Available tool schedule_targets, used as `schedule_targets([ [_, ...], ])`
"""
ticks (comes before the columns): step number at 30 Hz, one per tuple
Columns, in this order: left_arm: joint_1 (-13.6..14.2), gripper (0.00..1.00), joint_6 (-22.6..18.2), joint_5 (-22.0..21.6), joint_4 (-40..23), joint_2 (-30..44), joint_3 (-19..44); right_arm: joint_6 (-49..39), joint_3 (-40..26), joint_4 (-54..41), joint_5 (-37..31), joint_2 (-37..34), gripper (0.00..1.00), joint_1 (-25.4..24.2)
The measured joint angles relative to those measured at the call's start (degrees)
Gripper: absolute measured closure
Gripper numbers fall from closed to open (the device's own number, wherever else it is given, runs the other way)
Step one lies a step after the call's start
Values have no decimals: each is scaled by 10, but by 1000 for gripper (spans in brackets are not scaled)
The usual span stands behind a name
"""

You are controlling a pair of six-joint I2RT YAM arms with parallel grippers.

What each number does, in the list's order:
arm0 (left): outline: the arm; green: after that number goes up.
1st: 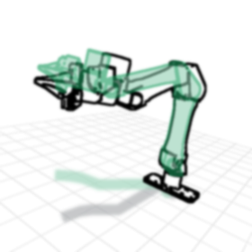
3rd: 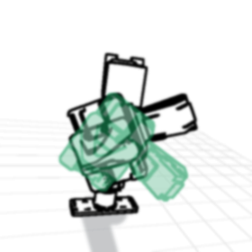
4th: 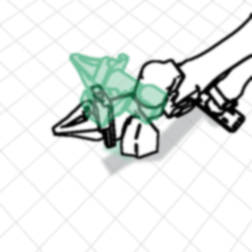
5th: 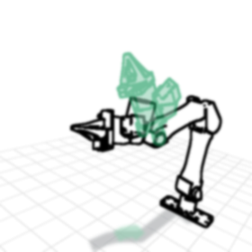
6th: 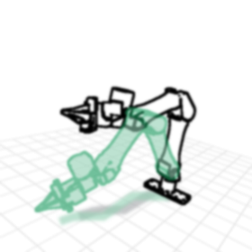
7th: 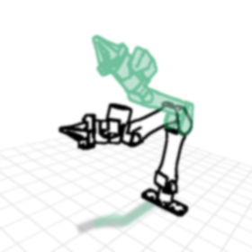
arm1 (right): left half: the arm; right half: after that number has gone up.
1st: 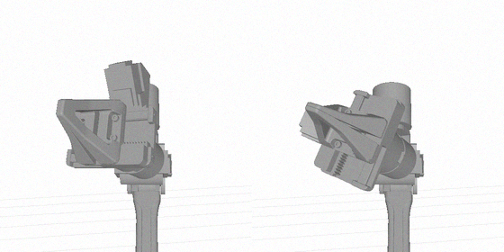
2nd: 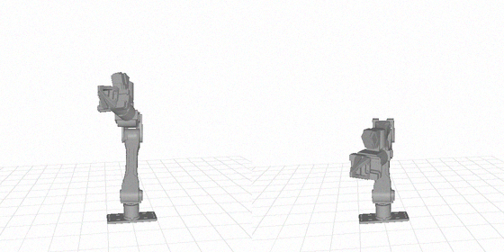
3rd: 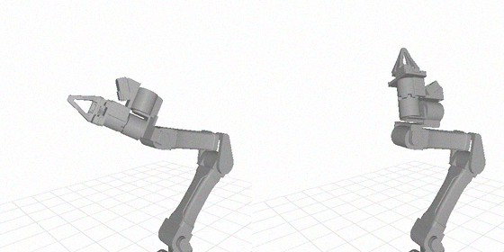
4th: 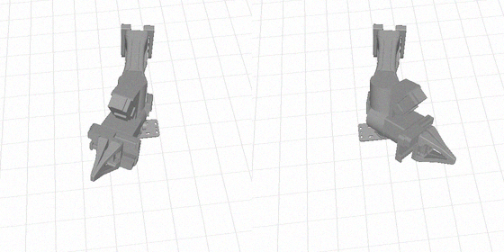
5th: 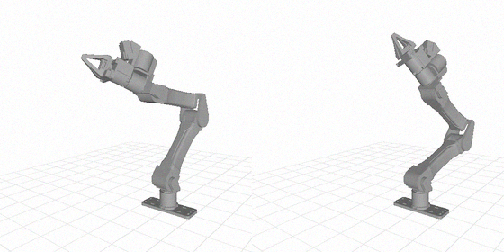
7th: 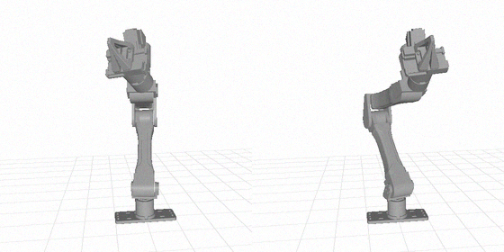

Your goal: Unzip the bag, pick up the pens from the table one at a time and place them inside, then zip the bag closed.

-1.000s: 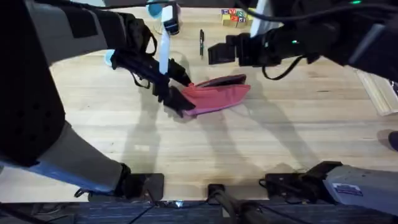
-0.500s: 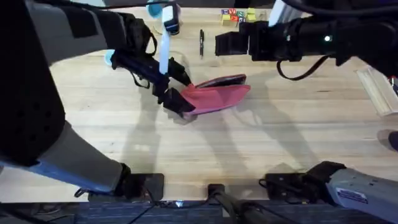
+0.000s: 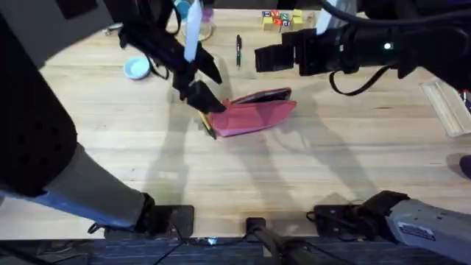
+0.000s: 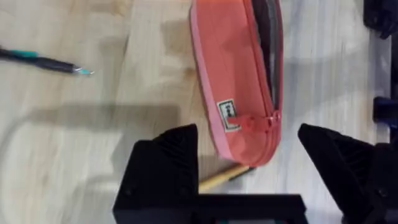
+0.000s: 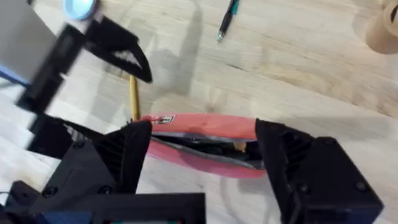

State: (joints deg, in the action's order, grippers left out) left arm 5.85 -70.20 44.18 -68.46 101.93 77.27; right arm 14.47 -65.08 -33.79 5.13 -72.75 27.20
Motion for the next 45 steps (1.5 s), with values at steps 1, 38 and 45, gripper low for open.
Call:
schedule_targets([
  [1, 0, 6, 5, -11, -12, 0, 16, -4, 0, -2, 0, 0, 6, 0],
  [38, -1, 4, 1, -108, -218, -300, 32, -47, 0, -7, -30, 2, 6, 0],
  [45, -1, 4, 0, -107, -173, -416, -72, -82, 0, -14, -30, 31, 6, 0],
])
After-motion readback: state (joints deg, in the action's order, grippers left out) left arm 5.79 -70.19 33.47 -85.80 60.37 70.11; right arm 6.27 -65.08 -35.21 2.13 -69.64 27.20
